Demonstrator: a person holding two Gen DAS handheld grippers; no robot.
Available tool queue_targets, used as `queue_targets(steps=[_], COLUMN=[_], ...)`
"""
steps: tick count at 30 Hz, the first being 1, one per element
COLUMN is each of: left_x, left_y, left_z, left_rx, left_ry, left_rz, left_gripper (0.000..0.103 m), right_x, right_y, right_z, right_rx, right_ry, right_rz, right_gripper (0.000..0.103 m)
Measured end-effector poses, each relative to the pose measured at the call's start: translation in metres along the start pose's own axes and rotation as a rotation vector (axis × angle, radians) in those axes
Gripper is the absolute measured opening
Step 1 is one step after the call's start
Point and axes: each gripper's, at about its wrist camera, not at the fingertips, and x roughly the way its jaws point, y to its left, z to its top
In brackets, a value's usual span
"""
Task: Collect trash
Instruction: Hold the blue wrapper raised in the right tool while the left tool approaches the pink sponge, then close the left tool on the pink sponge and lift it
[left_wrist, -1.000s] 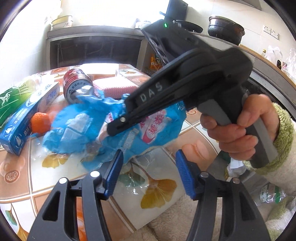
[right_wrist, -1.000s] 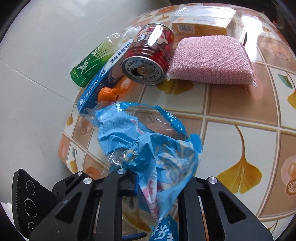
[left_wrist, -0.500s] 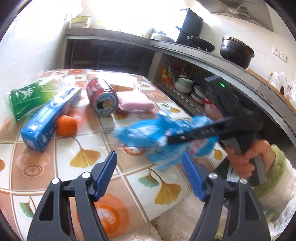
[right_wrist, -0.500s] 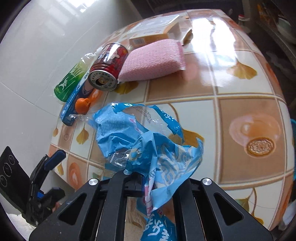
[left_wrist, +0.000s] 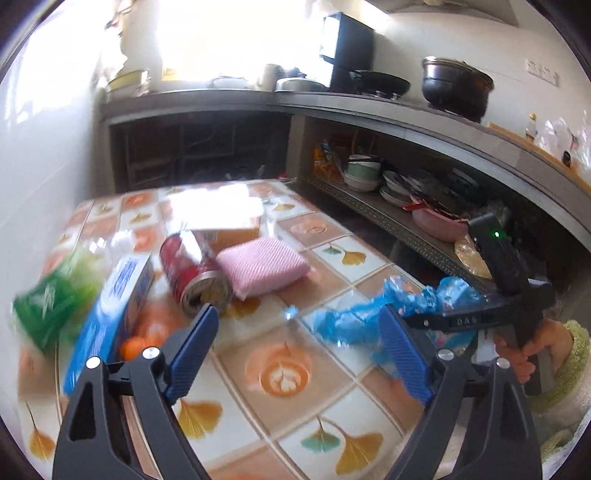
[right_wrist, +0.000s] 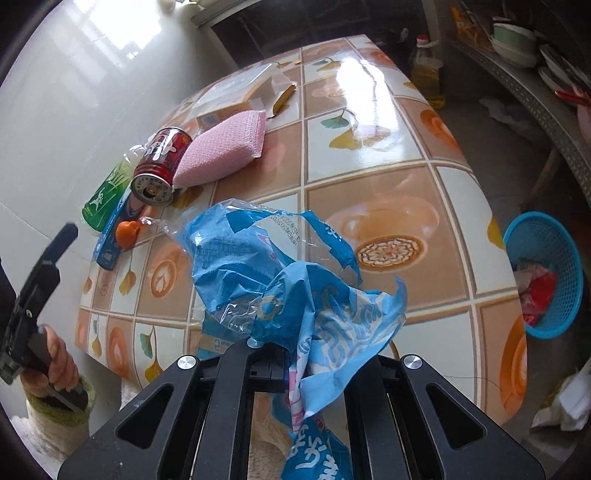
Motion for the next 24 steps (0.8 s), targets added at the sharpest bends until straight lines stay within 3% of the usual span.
queue_targets(steps=[3,6,12,20,24], left_x=[0.031,0.071,0.156,0.220,0.240], left_y=[-0.001,-0.005,-0.009,-0.010,-0.004], left_z=[0.029,0.057,0.085,0.088,0.084], left_rx=[0.106,0.273,0.493,0.638,0.627], left_ry=[0.088,0.193,0.469,0.714,0.789], left_rz=[-0.042,-0.053,-0.106,-0.137,-0.111], left_gripper=[0.090,0.090,0.092,0.095,0.095], right_x=[-0.001,0.000,-0.001,-0.002,-0.004], right_y=[0.003,0.002,-0.003,-0.018,-0.026], right_z=[-0.001,-0.002,-0.006,-0.006,-0.007], right_rx=[-0.020,-0.036,-0.046,-0.036,-0.031], right_ry=[-0.005,-0.012,-0.029,-0.029,-0.035], right_rz=[0.005,0.015,0.048,0.116,0.137], right_gripper=[0.004,0.004,0.004,0.004,0.004])
